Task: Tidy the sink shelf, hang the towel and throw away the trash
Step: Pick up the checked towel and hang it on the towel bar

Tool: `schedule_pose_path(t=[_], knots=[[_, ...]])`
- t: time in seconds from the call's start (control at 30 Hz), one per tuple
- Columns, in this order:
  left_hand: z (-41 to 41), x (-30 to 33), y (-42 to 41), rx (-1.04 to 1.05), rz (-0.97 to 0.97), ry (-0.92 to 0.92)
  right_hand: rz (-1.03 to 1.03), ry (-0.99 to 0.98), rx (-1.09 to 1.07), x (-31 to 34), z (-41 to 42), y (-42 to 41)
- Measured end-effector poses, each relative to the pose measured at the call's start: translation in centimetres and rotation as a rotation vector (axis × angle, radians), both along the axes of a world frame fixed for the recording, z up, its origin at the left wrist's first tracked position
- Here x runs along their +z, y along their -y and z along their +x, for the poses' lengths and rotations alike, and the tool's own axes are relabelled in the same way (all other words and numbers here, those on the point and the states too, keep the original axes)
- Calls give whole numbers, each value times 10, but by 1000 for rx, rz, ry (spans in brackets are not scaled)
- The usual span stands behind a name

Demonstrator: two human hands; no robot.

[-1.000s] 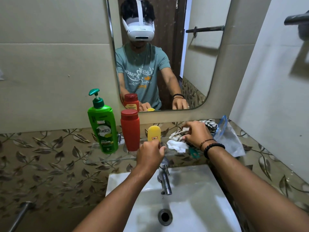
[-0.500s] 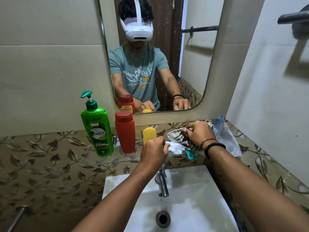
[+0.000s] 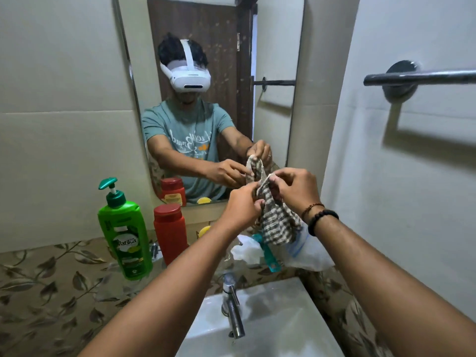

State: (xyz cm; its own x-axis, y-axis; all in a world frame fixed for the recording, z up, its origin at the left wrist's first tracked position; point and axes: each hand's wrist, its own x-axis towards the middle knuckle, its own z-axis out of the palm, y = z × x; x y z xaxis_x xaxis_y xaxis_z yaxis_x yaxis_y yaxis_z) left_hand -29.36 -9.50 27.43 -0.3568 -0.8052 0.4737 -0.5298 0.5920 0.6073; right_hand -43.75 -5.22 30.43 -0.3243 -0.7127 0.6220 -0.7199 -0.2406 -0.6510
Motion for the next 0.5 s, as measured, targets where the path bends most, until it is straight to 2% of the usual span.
schedule_pose_path(t=[0.13,0.33,0.5], knots=[[-1,22,12,-4,34,-40,-107,72,13,43,-6,-10],[-2,69,16,74,-55,-124,-262,38,-48,100,-10,-36],[-1,123,10,59,-75,-302,-375,-103,-130,139,-11,-61]])
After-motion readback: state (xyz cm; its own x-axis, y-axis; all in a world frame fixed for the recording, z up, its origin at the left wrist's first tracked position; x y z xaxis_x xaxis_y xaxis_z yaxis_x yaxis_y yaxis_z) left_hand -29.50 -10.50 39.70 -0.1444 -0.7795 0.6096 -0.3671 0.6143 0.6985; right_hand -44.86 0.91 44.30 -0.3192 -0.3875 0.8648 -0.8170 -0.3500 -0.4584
